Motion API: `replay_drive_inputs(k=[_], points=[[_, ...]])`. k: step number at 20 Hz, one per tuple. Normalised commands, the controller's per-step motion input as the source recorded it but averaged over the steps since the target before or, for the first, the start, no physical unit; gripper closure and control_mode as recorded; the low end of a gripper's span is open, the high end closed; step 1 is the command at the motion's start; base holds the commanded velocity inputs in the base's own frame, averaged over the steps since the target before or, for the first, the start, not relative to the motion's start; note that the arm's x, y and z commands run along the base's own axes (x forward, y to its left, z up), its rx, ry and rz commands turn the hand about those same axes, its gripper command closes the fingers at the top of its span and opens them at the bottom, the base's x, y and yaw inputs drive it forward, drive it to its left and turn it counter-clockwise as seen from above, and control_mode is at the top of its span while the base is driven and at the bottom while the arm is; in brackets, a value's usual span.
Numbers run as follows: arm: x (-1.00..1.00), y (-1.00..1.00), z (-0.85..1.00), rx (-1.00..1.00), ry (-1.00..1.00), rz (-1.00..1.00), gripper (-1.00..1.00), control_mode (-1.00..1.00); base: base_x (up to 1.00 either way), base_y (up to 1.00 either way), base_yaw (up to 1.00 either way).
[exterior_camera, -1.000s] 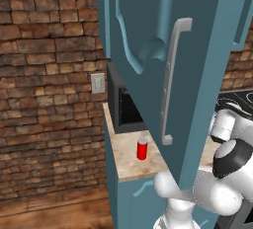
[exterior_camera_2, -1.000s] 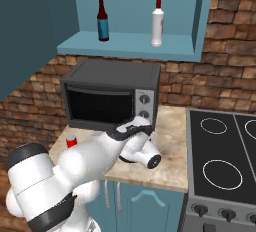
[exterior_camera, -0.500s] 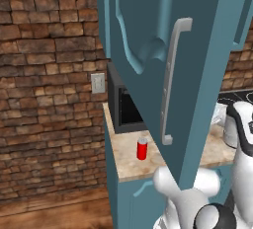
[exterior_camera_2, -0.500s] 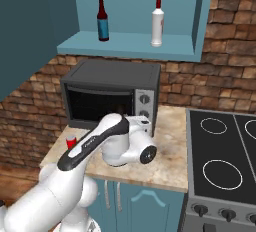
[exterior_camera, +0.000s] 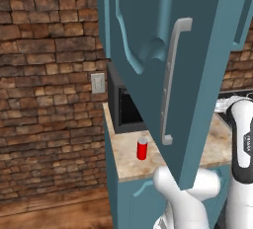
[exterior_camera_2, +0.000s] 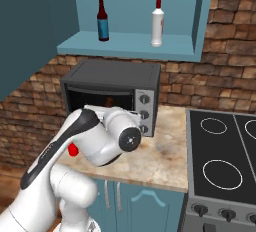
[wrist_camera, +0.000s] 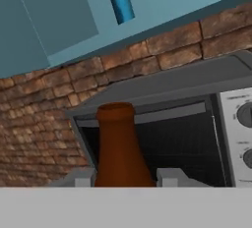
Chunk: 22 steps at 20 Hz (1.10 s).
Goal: Sort all alcoholic drinks to one cabinet, and non-alcoholic drinks to the other.
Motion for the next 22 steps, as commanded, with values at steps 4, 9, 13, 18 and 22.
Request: replay_drive_inputs(k=[4, 9, 13, 18, 22], points=[[-0.54, 0.00, 0.47, 0.01, 0.08, 0.00, 1.00, -1.00, 0.00, 0.00, 0.00], [-0.44, 0.02, 0.20, 0.00, 0.00, 0.00, 1.00, -1.00, 0.00, 0.00, 0.00], [-0.41, 0.23, 0.00, 0.00, 0.00, 0.00, 1.00, -1.00, 0.00, 0.00, 0.00], [-0.29, 0.30, 0.00, 0.00, 0.00, 0.00, 1.00, -1.00, 0.00, 0.00, 0.00], [-0.15, 0.20, 0.00, 0.00, 0.00, -0.06, 1.00, -1.00, 0.00, 0.00, 0.00]])
